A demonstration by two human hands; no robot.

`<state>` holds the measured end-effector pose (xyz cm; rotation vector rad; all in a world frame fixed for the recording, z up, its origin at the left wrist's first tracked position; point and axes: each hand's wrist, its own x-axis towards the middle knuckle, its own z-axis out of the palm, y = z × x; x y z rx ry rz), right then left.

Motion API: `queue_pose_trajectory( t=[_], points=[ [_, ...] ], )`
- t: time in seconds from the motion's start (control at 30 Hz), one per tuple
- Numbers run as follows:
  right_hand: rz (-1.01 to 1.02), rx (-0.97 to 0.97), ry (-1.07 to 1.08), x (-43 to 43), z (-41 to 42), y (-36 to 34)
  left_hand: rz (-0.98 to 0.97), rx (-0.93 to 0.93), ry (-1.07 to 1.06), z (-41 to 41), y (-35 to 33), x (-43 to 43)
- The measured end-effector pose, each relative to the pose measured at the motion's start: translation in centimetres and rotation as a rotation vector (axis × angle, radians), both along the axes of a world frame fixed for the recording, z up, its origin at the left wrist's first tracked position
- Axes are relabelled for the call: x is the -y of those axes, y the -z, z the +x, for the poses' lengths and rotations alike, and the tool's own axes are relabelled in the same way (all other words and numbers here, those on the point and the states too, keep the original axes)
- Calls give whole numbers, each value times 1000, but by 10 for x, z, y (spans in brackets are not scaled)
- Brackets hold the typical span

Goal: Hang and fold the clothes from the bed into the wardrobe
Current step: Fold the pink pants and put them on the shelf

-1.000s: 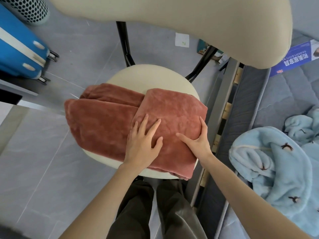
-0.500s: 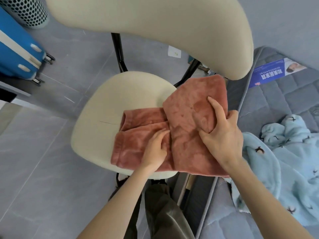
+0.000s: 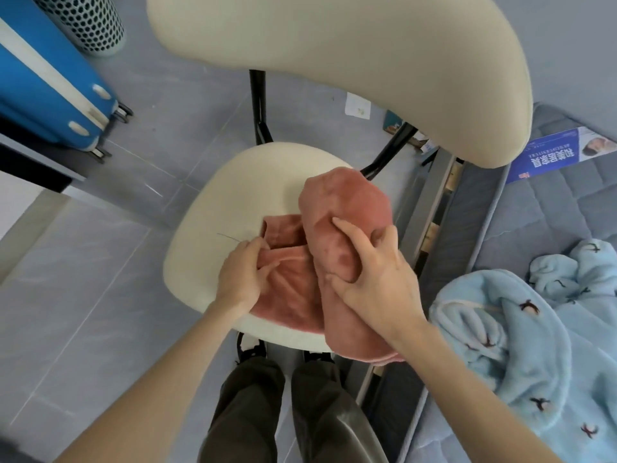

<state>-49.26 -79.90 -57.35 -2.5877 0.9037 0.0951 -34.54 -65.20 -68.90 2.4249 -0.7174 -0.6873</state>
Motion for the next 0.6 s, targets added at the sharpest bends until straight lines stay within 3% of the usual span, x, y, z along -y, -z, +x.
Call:
queue_pose_trajectory(
  t=[0.1, 0.17, 0.2, 0.27, 0.33, 0.43, 0.6],
  points=[
    [420, 157, 84, -20, 16, 15, -139, -278, -256, 21, -5, 15],
    [706, 262, 168, -27, 24, 22, -108, -407, -399, 31, 0, 19],
    [689, 288, 154, -27, 26, 23, -93, -432, -441, 34, 0, 18],
    [404, 273, 82, -22, 21, 30, -142, -468, -523, 34, -8, 13],
    [199, 134, 28, -18, 15, 40, -243, -539, -589, 28, -17, 8],
    [236, -108, 79, -26, 20, 60, -302, -512, -434, 2, -28, 9],
    [134, -200, 125, -46, 38, 95, -32, -311, -313, -10, -2, 14]
  ],
)
